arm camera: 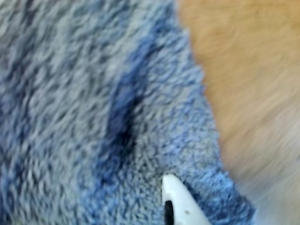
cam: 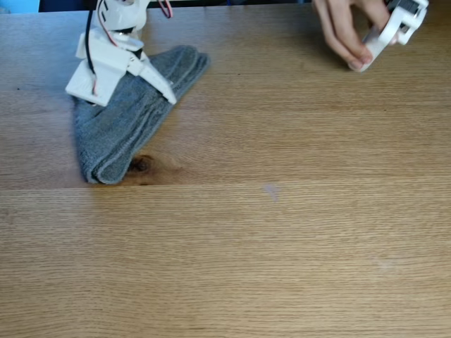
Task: Clean the area in front of the robot
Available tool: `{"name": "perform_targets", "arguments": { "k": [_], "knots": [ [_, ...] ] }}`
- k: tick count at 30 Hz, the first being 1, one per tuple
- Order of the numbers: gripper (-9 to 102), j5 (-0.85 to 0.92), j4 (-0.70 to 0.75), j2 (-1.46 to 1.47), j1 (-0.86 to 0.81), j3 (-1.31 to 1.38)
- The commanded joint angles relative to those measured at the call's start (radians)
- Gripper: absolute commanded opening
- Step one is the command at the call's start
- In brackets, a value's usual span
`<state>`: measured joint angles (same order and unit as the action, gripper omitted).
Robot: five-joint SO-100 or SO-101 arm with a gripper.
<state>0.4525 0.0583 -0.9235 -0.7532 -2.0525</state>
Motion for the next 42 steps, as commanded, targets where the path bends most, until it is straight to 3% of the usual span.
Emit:
{"name": "perform_targets", "arguments": {
  "k": [1,10,25,34,42],
  "knots": [
    [52,0.032,0.072,0.069,-0.035,0.163],
    [35,0.086,0.385,0.132,-0.032,0.210],
    [0,-0.141,0.825,-0.060,0.052,0.207],
    [0,-0.276,0.927,-0.483,0.161,0.207],
    [0,-0.411,1.207,-0.884,0.443,0.207]
  ]
}}
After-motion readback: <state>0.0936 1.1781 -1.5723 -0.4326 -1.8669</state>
